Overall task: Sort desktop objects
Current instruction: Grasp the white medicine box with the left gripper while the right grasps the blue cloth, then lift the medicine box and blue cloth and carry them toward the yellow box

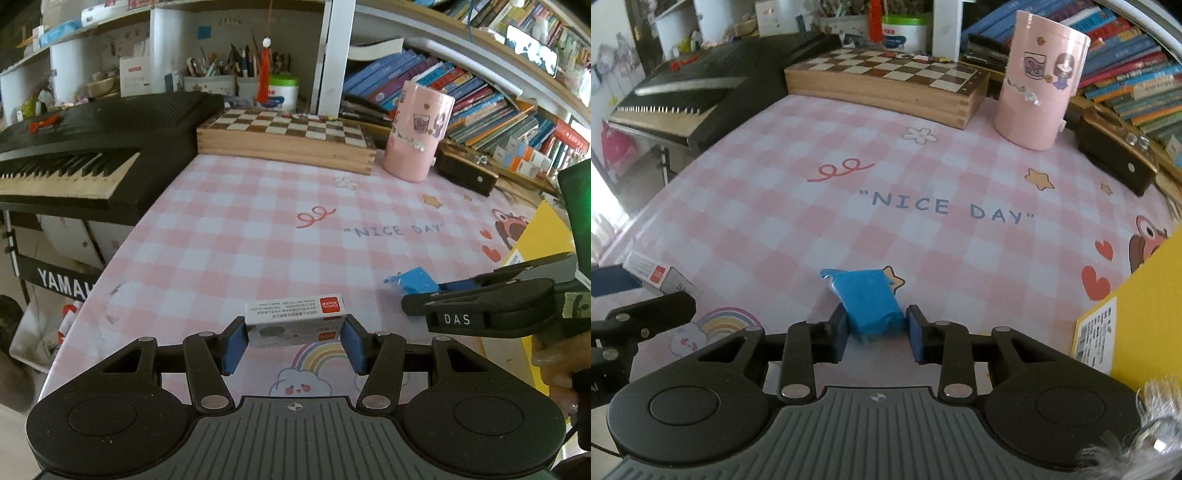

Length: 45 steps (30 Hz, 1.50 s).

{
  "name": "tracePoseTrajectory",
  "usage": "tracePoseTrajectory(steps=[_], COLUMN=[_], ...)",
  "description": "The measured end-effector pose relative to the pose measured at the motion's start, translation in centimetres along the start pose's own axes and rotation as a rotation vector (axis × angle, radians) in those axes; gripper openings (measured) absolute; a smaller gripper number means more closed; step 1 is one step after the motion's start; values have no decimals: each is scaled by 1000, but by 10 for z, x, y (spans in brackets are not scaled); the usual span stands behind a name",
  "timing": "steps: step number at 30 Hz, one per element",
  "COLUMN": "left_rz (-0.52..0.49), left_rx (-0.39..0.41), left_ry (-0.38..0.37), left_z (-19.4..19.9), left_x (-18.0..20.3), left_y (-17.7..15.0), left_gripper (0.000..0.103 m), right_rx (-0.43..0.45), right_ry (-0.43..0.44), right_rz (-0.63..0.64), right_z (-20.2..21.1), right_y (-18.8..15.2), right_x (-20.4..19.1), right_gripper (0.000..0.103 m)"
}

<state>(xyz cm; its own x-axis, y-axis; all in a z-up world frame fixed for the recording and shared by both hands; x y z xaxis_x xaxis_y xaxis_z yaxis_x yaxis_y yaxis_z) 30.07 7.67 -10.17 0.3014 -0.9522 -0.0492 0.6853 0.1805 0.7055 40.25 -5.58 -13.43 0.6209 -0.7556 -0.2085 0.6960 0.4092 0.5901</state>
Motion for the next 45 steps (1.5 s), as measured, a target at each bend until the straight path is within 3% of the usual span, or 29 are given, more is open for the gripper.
tracePoseTrajectory(steps=[9,19,25,45], left_rz=[-36,-86,-123,-296], left_rx=[64,136,171,175], left_ry=[-65,-139,-172,-319], left_z=[27,71,96,152], left_x=[0,-10,-16,-30], left_y=[11,12,-1,-70], left_gripper=[53,53,53,53], right_rx=[118,203,210,254], right_ry=[-12,-39,-59,-170], right_rz=[-55,-129,-160,-317], right_z=[50,103,120,162], right_y=[7,-15,-43,-142], right_x=[-10,-38,-62,-134], right_gripper=[29,29,29,29])
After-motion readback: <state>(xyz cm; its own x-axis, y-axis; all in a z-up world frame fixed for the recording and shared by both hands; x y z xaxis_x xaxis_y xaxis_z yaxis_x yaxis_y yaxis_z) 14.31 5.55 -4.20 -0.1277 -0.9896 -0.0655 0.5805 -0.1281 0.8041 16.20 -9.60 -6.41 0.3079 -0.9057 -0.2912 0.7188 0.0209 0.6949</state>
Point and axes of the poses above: each gripper's, at about its wrist camera, not at the fingertips, and z roughly against the way its jaws point, x to its right, y to its top, the point moved 8 cm from there along -z, roughly the way its jaws point, and after that the axes turned 12 degrees about y, right-handed, at the moved point
